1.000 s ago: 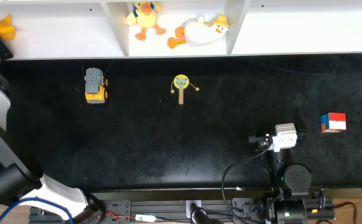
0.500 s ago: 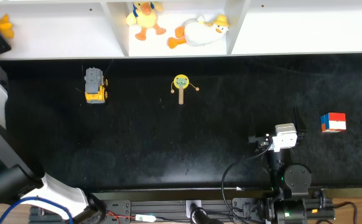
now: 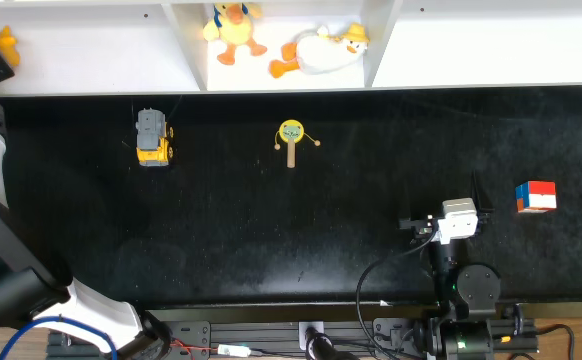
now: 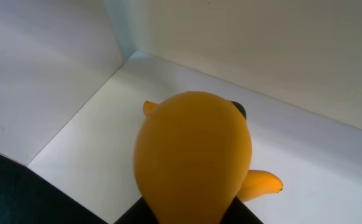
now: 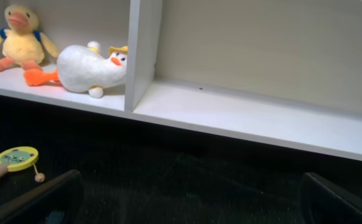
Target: Store Toys
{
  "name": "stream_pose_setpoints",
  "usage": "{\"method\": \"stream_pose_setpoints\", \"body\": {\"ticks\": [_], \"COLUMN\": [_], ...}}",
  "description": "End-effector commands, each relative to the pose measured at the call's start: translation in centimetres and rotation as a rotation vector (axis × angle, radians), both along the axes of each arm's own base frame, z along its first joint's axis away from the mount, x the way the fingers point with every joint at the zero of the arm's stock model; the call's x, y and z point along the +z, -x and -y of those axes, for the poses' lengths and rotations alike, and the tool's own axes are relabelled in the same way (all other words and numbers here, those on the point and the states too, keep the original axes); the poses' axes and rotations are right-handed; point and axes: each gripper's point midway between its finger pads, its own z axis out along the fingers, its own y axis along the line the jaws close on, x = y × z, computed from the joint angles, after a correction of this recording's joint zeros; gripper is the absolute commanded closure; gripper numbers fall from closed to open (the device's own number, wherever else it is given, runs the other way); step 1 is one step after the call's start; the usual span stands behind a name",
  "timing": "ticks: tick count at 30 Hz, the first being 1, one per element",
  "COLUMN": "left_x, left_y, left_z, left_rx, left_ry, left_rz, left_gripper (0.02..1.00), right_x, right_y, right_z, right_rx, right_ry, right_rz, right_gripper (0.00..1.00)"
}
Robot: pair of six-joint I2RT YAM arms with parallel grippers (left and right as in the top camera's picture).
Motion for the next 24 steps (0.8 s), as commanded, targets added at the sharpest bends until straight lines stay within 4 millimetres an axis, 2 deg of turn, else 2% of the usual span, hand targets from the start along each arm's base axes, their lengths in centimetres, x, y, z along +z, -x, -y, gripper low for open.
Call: {"method": "stream_pose_setpoints", "body": {"ticks": [1,8,17,24], "left_x": [1.2,1.2,0.8,1.3], "left_y": [-0.4,-0.2,-0.5,-0.4], "left_z": [-0.5,-0.8,0.3,0.3], "left_rx": [0.040,0.091,0.077,0.070], "left_ry": [0.023,0.059,0.062,0.047], "left_rz": [0.042,0.062,0.022,-0.006], "left_gripper": [0.982,0.982,0.985,0.985], "right_x": [-0.4,-0.4,-0.4,-0.4], "right_y": [-0.1,-0.1,-0.1,-0.1], "right_z": [0.0,0.0,0.0,0.0], "right_rx": [0.001,0.001,0.001,0.001], "right_ry": [0.003,0.003,0.003,0.003], "right_rz": [-0.005,-0.005,-0.005,-0.004], "right_gripper": [0.005,0.005,0.007,0.005]}}
